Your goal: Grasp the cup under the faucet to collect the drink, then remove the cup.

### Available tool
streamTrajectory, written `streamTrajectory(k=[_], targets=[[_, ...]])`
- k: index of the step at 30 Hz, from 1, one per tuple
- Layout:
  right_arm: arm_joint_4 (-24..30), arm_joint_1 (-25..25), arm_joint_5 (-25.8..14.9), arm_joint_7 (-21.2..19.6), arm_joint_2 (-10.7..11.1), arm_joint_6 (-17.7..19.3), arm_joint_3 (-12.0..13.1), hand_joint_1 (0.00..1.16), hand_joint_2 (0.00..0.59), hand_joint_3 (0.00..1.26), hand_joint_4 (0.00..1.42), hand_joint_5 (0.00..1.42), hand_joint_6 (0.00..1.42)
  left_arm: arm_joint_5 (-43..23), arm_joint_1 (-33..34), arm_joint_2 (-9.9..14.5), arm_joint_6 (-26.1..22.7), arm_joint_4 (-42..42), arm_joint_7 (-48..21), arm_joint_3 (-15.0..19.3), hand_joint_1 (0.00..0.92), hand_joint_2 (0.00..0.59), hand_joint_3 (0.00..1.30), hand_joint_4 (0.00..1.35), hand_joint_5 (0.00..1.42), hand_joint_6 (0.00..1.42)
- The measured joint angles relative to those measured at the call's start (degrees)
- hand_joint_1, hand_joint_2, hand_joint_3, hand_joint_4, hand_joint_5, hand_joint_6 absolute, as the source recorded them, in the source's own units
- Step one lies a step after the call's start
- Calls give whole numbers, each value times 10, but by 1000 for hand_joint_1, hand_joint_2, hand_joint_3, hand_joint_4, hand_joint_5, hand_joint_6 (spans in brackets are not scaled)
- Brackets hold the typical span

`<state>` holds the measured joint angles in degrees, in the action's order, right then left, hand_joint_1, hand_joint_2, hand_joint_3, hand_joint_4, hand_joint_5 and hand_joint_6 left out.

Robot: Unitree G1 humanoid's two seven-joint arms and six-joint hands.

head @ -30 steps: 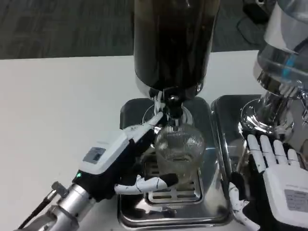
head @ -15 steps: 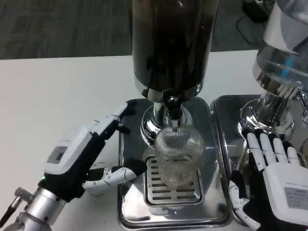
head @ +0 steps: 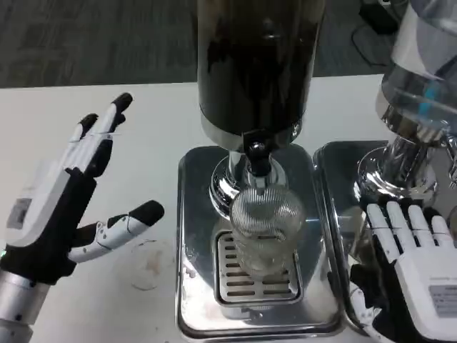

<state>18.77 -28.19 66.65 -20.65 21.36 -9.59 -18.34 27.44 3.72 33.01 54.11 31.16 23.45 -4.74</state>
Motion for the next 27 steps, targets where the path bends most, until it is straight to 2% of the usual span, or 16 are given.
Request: streamTrajectory(k=[3, 6, 15, 19, 27], targets=[[-2, -7, 7, -10, 11, 10, 0, 56, 487, 0, 0, 0, 0, -13, -5, 0, 6, -4, -26, 4, 0, 144, 0, 0, 2, 0], [-7, -14, 4, -13, 17, 20, 3, 3, 490, 0, 0, 0, 0, -34, -8, 0, 19, -19, -46, 13, 0, 147, 0, 0, 0, 0], [-9, -12, -16, -8, 17, 29, 16, 0, 492, 0, 0, 0, 0, -137, -23, -1, 45, -83, -133, 25, 0, 160, 0, 0, 0, 0], [-9, -8, -20, -1, 18, 34, 23, 0, 494, 0, 0, 0, 0, -222, -34, -2, 56, -118, -195, 21, 0, 173, 0, 0, 33, 0], [-13, -2, -29, 2, 18, 44, 24, 0, 504, 0, 0, 0, 0, -334, -40, -2, 38, -187, -312, 11, 0, 192, 19, 0, 70, 0]])
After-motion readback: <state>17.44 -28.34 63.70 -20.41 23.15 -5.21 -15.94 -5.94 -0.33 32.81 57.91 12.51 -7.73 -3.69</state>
